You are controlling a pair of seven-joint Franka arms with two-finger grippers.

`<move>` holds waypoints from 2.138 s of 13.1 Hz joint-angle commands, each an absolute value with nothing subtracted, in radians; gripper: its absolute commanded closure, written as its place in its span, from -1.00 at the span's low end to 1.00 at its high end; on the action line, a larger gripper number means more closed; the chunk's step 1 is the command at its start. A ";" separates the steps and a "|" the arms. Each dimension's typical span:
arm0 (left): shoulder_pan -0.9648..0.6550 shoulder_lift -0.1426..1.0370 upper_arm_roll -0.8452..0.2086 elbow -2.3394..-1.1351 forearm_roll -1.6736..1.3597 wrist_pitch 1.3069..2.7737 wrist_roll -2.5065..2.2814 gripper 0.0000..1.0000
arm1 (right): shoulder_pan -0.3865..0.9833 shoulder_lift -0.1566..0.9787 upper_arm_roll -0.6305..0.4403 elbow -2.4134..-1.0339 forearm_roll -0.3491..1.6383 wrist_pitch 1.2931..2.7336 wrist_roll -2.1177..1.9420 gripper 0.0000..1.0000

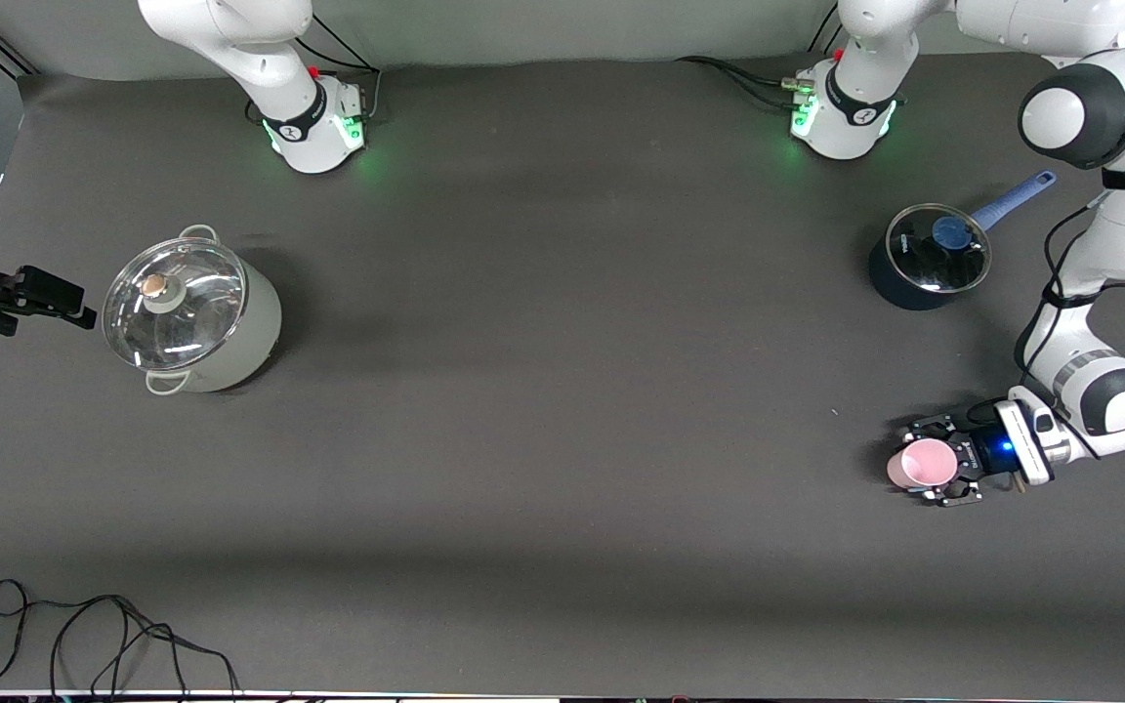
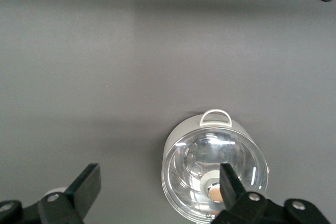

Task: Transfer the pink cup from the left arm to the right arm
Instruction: 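Carry the pink cup with the left gripper toward the table middle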

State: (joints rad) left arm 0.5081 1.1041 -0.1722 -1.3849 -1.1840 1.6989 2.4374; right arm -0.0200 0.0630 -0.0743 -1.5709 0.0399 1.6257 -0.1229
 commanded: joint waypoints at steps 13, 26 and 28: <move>0.137 1.098 -0.714 -1.332 -1.391 2.467 2.355 1.00 | -0.011 0.055 -0.072 -1.563 -0.023 1.623 -0.114 -1.00; -0.251 1.003 -0.925 -1.069 -1.384 3.080 2.036 1.00 | 0.141 0.066 -0.048 -1.471 0.070 1.609 0.475 -1.00; -0.303 0.997 -0.923 -1.030 -1.381 3.138 1.987 1.00 | 0.167 0.080 -0.048 -1.444 0.094 1.609 0.584 -0.99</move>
State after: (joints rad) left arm -0.2498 1.0111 -0.9377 -1.0770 -1.3734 3.0827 2.0350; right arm 0.1490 0.0595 -0.0426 -1.4920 0.0641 1.6259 0.4896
